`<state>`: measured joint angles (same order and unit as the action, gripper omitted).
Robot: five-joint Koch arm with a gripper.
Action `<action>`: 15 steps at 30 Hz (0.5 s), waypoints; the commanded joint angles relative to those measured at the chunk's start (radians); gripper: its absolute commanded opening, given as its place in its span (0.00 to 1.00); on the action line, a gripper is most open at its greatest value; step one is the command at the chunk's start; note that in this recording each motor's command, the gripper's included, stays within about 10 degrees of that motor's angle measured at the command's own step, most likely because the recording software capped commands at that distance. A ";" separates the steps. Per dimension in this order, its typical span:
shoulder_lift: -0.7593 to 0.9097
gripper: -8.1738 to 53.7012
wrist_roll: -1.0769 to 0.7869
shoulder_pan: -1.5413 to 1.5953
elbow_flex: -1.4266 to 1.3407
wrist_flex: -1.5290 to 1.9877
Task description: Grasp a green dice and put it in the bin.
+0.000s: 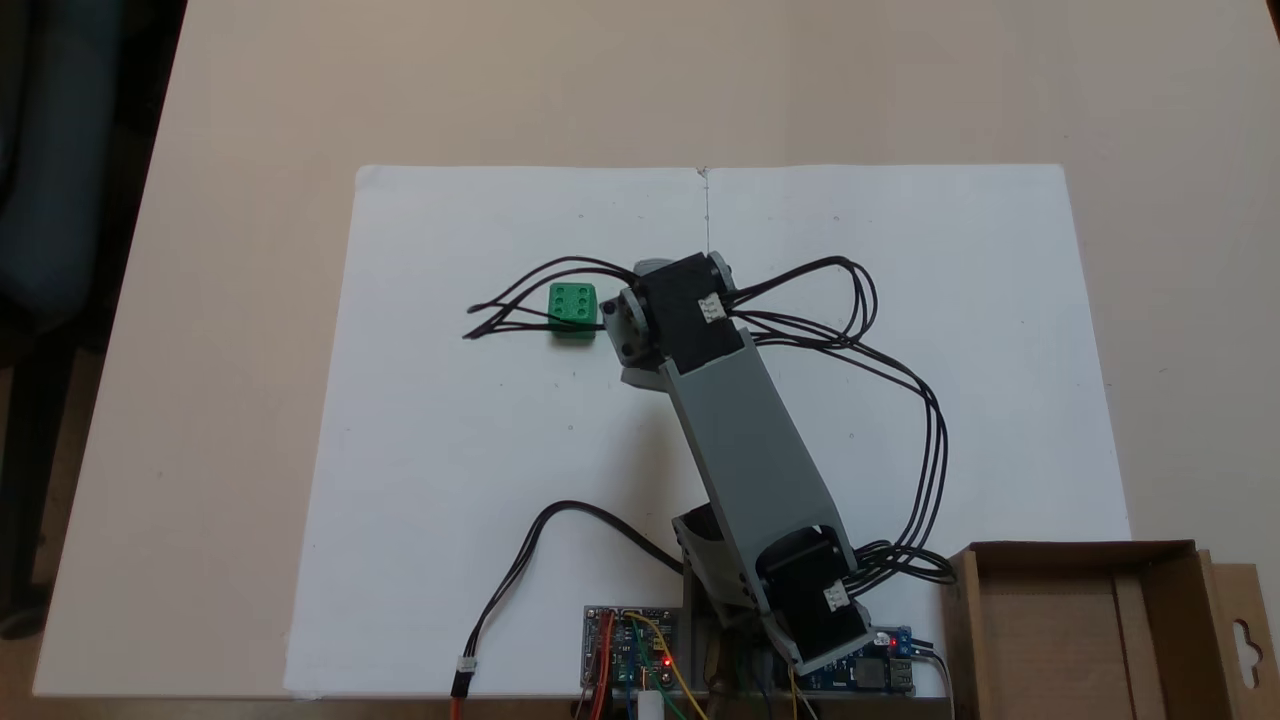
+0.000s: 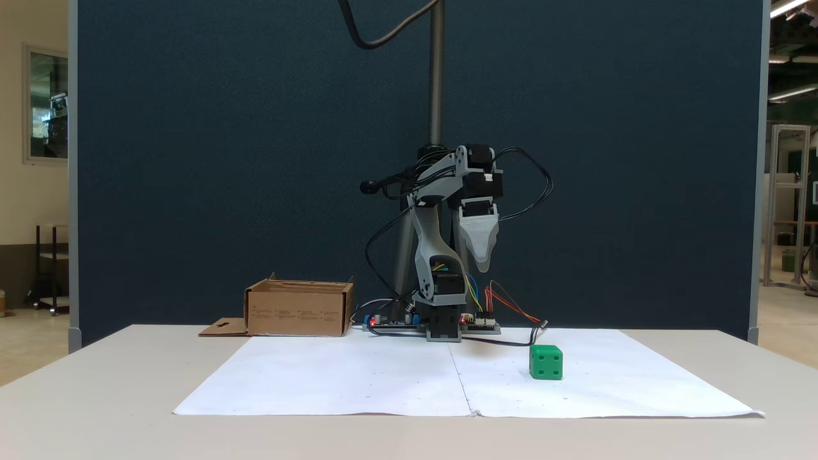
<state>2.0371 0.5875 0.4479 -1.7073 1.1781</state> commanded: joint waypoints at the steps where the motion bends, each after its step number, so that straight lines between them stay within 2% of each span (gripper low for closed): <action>1: -0.003 0.79 0.077 0.011 0.041 -0.066; 15: -0.072 0.79 0.077 0.064 0.041 -0.196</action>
<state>1.9512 0.5983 0.4924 -1.7089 1.0370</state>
